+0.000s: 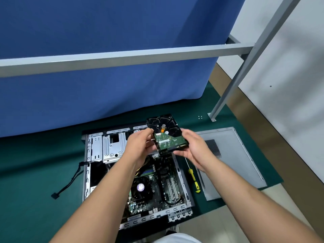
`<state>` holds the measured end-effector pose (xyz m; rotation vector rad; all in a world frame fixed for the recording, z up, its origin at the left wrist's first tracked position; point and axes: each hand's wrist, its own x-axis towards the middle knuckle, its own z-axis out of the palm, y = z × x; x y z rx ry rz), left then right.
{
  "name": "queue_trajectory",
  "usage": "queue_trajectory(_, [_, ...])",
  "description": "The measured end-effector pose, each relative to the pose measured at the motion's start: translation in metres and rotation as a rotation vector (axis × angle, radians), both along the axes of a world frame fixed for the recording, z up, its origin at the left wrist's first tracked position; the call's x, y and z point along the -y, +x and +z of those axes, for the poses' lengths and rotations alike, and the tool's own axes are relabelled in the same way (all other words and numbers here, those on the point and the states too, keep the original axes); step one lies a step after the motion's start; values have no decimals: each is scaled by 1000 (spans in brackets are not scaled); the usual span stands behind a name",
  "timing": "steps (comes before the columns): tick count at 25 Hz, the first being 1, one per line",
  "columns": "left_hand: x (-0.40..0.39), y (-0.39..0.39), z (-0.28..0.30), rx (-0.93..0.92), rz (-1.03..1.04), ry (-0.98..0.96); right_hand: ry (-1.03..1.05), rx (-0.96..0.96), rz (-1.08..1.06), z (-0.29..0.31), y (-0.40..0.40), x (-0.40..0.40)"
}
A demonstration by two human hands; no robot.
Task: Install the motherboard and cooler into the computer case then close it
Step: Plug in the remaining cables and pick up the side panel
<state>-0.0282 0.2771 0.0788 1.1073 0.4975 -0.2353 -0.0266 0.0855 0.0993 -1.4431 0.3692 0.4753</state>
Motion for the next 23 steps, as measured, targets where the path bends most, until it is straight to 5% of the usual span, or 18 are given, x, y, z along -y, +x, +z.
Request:
queue_trajectory(3, [1, 0, 2, -2, 34, 44, -761, 490, 476, 11, -5, 10])
queue_trajectory(6, [7, 2, 3, -6, 57, 65, -1070, 729, 830, 18, -8, 15])
queue_trajectory(11, [26, 5, 1, 23, 31, 99, -1023, 379, 552, 16, -8, 2])
queue_trajectory(19, [26, 24, -23, 42, 69, 457, -896, 254, 292, 7, 2, 24])
queue_trajectory(23, [37, 31, -41, -104, -287, 364, -872, 150, 225, -5, 7, 40])
